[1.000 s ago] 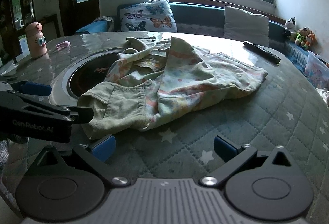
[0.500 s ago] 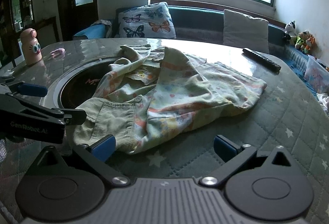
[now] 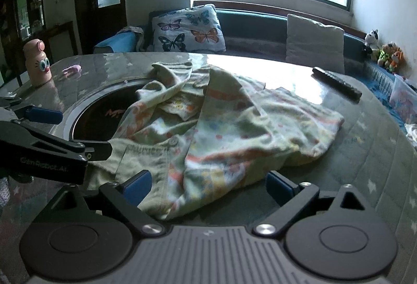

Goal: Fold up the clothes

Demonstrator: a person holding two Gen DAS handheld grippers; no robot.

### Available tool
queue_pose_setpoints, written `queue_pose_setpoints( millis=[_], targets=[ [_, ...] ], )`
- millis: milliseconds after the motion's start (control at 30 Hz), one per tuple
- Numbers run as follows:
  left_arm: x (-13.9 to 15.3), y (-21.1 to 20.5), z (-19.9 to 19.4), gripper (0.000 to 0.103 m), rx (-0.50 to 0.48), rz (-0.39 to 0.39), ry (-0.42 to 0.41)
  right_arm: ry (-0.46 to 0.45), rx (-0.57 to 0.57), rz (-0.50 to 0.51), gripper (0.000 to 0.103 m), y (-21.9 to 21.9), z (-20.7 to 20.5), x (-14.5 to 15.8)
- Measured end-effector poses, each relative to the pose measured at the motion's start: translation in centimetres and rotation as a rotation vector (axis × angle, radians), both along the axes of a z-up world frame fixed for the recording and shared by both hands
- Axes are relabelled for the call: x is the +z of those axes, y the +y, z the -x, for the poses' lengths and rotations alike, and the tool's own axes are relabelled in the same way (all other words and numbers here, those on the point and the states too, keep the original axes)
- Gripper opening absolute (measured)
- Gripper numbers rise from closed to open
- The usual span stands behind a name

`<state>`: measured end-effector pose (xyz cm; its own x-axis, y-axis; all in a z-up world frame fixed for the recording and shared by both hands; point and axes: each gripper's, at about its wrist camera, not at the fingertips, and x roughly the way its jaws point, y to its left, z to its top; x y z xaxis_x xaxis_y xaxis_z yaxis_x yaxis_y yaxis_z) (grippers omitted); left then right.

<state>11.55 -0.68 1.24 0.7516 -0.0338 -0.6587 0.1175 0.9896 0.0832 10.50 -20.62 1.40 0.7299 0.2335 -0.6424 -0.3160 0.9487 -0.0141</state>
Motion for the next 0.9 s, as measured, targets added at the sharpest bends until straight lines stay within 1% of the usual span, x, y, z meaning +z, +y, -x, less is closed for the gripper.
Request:
queue_pose_setpoints(
  millis=[67,100,167,333,467,633,833,900],
  targets=[
    [0.2,0.0,-0.6,0.094,-0.005,0.002,-0.002,-0.002,-0.006,0.001,0.092,-0.2,-1.1,0.2],
    [0.3,0.0,-1.0,0.093,-0.007,0.003,-0.003,-0.001,-0.011,-0.002,0.091,-0.4,-1.7,0.3],
    [0.3,0.0,-1.8,0.087,-0.011,-0.002,0.0,0.006,-0.021,-0.01,0.088,-0.8,-3.0,0.5],
    [0.5,-0.3,-4.1,0.081,-0.03,-0.016,0.005,0.011,-0.038,-0.023,0.081,-1.5,-6.5,0.6],
    [0.4,-0.8,-6.2,0.08,-0.049,-0.026,0.012,0.024,-0.038,-0.045,0.076,-2.0,-9.6,0.5],
    [0.0,-1.8,-8.9,0.081,-0.07,-0.041,0.023,0.04,-0.001,-0.07,0.074,-1.3,-12.7,0.3],
    [-1.2,-2.3,-11.8,0.08,-0.083,-0.065,0.052,0.032,0.028,-0.059,0.074,0.4,-15.8,-0.2],
    [-1.7,-2.2,-12.6,0.076,-0.081,-0.069,0.066,0.038,0.038,-0.056,0.072,1.0,-16.9,-0.6]
  ],
)
